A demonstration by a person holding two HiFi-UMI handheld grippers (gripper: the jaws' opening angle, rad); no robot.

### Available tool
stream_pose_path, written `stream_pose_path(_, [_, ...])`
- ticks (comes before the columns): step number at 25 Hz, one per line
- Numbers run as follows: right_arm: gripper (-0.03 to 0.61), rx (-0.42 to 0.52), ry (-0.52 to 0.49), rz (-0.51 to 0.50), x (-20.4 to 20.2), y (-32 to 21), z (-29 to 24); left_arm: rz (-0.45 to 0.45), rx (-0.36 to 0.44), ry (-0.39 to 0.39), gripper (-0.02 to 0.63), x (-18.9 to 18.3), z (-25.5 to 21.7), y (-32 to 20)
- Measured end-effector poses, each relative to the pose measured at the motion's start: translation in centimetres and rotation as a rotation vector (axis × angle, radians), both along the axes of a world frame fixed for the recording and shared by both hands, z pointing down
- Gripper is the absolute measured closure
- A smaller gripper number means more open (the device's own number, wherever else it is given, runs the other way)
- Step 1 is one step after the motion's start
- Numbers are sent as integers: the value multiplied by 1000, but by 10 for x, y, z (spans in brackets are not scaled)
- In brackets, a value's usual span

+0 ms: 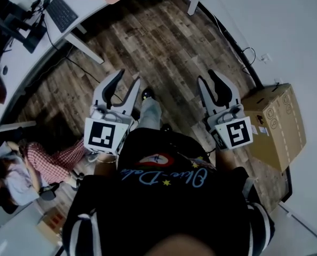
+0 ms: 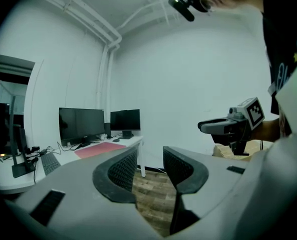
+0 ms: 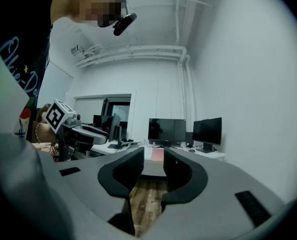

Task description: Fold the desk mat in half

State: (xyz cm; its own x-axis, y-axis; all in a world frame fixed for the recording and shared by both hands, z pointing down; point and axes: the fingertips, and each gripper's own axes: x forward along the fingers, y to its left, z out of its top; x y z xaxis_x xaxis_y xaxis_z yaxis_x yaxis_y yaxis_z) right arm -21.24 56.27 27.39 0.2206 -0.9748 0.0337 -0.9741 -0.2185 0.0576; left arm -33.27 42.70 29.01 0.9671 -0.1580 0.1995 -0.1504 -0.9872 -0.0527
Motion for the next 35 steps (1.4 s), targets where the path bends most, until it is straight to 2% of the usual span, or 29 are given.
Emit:
stream_pose_path(6, [491, -9, 13, 23, 44, -42, -1, -4, 32, 8, 474, 48, -1, -50])
stream_pose_path(13, [491, -13, 46, -3, 89, -109, -9, -39, 76, -13, 474, 88, 2, -115])
stream_pose_path(16, [489, -15, 17, -21, 101, -142, -10, -59, 87, -18, 474, 97, 3, -146])
stream_pose_path(26, [489, -17, 9, -59, 140, -236, -6, -96, 143, -30, 474, 130, 8, -233])
stream_pose_path(35, [482, -34, -4, -103, 164, -293, 1, -160, 130, -52, 474, 142, 19, -285])
